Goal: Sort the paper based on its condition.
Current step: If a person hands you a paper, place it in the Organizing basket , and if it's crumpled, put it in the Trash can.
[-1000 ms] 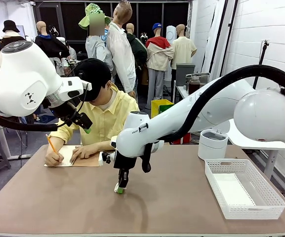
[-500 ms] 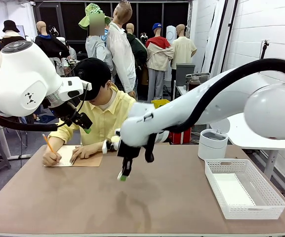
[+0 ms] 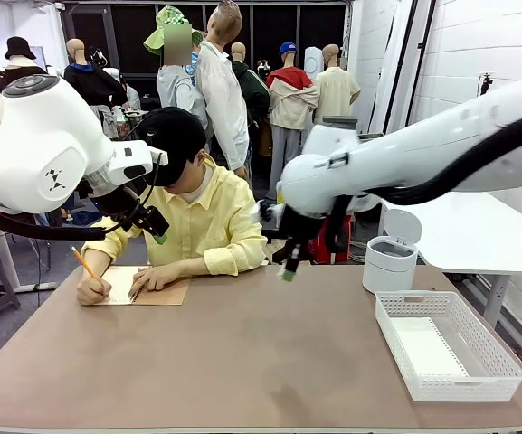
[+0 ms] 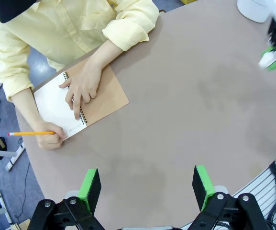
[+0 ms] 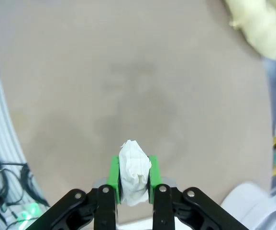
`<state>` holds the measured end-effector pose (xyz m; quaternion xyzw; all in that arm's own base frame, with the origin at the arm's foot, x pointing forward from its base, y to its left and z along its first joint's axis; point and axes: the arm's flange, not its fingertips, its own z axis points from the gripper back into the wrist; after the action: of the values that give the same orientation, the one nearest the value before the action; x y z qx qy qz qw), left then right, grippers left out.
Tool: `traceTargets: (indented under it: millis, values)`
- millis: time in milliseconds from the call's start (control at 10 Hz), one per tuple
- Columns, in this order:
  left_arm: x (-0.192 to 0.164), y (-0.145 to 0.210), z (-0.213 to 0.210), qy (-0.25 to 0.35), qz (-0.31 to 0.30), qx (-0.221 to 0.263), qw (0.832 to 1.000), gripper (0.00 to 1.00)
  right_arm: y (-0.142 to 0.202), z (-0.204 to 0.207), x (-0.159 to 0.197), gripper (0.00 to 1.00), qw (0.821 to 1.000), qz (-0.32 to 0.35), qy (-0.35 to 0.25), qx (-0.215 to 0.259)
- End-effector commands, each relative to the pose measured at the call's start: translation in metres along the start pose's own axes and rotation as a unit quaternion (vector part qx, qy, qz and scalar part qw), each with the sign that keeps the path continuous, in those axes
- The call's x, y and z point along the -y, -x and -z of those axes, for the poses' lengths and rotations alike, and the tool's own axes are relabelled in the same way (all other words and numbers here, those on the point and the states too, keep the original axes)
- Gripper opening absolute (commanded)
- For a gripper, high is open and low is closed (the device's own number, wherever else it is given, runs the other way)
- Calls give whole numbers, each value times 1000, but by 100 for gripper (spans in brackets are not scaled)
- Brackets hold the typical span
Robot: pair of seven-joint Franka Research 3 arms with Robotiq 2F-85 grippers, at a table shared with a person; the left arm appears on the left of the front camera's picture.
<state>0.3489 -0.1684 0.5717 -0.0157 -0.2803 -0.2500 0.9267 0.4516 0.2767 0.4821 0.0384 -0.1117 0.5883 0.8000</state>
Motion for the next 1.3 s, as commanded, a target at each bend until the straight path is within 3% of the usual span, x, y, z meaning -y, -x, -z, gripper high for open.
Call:
traceTargets:
  millis: [0,100,700,900,1200]
  values:
    - [0,1,0,-1,4,0,1000,100,26,-10,1,27,998,60,17,-31]
    - [0,1,0,-1,4,0,1000,100,35,-22,3,27,996,82,28,-33]
    - [0,1,0,-1,4,0,1000,100,35,-26,9,27,998,61,23,-18]
    - [0,1,0,-1,4,0,1000,100,55,-36,41,27,977,161,127,-57]
    - [0,1,0,-1,4,0,1000,100,102,-45,92,27,950,257,161,-79]
